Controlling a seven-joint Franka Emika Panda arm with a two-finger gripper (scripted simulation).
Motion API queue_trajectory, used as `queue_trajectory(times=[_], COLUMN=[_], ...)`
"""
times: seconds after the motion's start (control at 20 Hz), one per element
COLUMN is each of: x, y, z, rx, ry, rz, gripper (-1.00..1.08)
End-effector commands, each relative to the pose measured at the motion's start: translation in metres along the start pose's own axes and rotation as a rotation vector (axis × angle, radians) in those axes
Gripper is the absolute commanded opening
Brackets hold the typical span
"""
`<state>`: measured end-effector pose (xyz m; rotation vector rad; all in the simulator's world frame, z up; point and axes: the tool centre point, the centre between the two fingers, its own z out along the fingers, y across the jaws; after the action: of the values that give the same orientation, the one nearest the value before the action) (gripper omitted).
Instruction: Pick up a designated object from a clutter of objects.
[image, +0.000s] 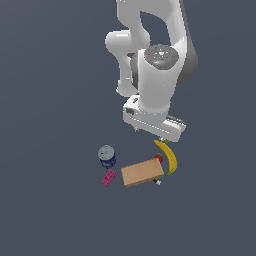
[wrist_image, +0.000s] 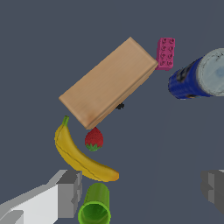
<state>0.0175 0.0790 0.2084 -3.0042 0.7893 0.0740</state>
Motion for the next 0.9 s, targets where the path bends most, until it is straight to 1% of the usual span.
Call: queue_trajectory(times=[0.0, 0.45, 0.85], x=[-0.001, -0.008, -0.014], y=[-0.007, -0.030, -0.045], z=[0.012, 0.054, 0.091], rx=[0.003, 0.006, 0.002], ry=[-0.002, -0.002, 0.013], rz=[0.066, 0.300, 0.508], gripper=[1.00, 1.00, 1.00])
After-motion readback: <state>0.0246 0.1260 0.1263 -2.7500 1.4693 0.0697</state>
